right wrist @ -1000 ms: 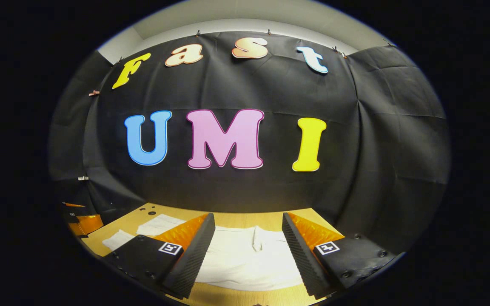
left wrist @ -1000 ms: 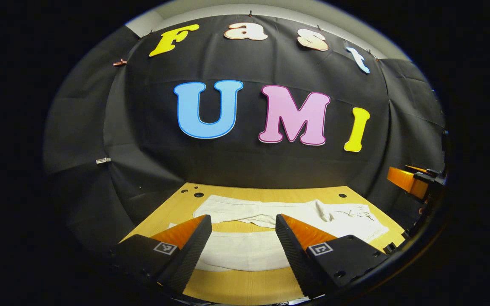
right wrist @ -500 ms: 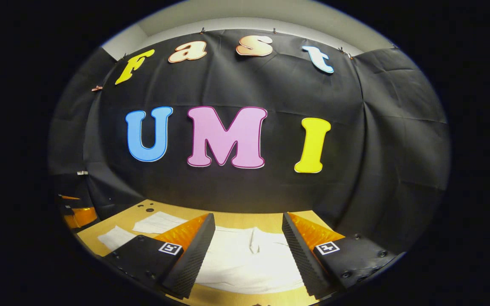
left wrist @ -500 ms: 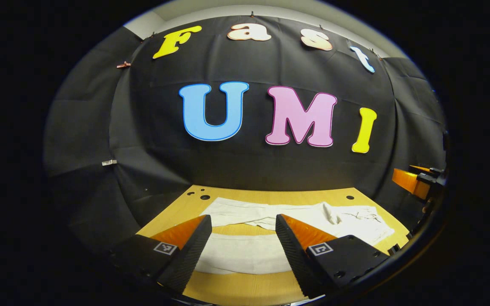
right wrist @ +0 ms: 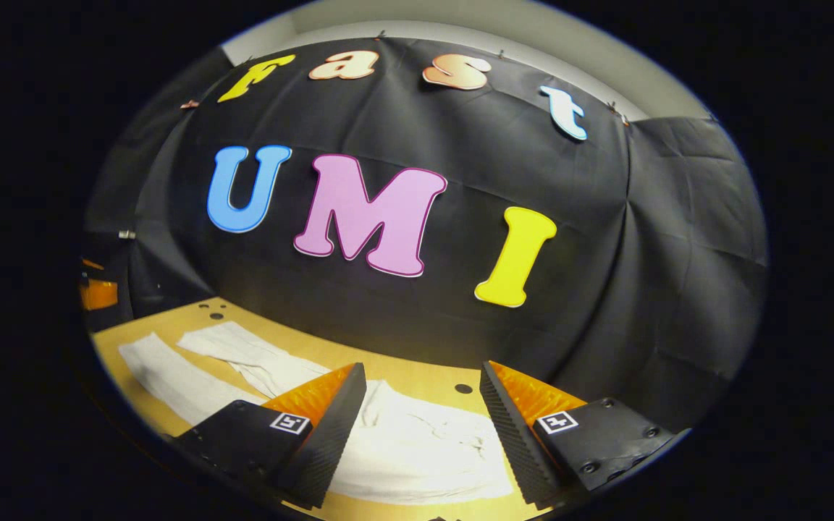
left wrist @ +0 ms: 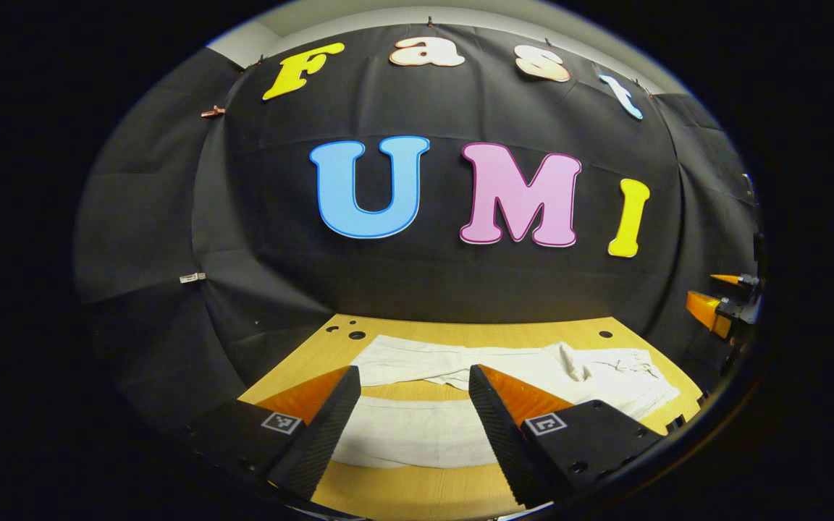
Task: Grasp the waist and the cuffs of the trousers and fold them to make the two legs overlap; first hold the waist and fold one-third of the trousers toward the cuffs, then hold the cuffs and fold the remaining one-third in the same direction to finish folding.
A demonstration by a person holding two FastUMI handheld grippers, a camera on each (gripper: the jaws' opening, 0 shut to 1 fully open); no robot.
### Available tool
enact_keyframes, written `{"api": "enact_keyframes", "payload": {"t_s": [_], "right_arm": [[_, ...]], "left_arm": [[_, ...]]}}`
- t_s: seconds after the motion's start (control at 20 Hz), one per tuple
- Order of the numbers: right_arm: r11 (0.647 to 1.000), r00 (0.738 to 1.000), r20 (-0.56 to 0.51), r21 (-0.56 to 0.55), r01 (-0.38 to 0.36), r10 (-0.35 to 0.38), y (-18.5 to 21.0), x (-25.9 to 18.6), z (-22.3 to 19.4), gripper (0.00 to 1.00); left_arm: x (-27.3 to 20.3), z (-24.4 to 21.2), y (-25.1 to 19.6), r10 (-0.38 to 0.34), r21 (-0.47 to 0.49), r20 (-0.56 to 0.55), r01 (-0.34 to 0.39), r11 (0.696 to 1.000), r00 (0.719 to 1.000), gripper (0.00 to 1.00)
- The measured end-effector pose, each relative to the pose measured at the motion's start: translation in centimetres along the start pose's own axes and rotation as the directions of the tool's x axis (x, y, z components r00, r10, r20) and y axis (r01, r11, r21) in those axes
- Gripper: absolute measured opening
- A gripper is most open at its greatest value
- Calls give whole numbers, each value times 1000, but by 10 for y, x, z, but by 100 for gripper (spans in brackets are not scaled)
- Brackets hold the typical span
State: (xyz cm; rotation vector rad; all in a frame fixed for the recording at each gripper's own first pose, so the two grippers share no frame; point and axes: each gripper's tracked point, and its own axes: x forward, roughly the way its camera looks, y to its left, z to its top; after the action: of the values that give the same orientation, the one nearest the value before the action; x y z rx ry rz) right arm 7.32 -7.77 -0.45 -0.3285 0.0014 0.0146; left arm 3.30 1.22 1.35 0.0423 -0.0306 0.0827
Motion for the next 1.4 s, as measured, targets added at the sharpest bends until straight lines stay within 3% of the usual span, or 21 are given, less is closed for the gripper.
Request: {"api": "enact_keyframes", "payload": {"t_s": [0.3,0.55,0.7,0.9,1.05,1.25,1.4], "right_arm": [[965,996,-14,-244,-94,93,-34,20,-33,98],[886,972,-112,-400,-236,208,-51,29,-94,98],[809,940,-213,-480,-339,267,-58,22,-142,98],[703,901,-336,-569,-426,274,-82,12,-206,98],[630,847,-439,-575,-522,300,-86,7,-251,98],[467,771,-552,-617,-634,318,-92,-5,-303,98],[381,722,-618,-615,-690,311,-100,-8,-336,98]], "left_arm": [[6,-14,10,60,-1,-39,-60,998,997,96],[9,-29,15,109,14,-74,-108,994,991,96],[7,-35,18,131,29,-90,-129,991,987,96],[6,-51,25,160,65,-125,-153,986,979,96],[5,-64,27,158,89,-150,-146,985,976,96],[6,-84,26,150,130,-188,-127,983,971,98],[5,-93,32,166,156,-213,-134,979,963,98]]}}
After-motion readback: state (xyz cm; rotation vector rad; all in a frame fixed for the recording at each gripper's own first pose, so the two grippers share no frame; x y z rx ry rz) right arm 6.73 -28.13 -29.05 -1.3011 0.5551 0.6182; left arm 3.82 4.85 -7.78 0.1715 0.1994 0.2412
